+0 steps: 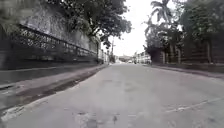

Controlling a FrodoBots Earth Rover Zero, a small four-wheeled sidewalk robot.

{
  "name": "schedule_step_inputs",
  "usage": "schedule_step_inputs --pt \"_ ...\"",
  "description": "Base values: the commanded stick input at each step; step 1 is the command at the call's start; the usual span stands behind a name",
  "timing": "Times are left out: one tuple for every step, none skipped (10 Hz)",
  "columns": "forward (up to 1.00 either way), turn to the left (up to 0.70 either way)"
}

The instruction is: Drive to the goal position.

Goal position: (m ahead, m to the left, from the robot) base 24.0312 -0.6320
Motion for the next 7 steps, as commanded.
schedule_step_inputs --pt "1.0 -0.08" --pt "1.0 -0.06" --pt "1.0 -0.06" --pt "1.0 -0.06" --pt "1.0 -0.2" --pt "1.0 -0.31" --pt "1.0 -0.11"
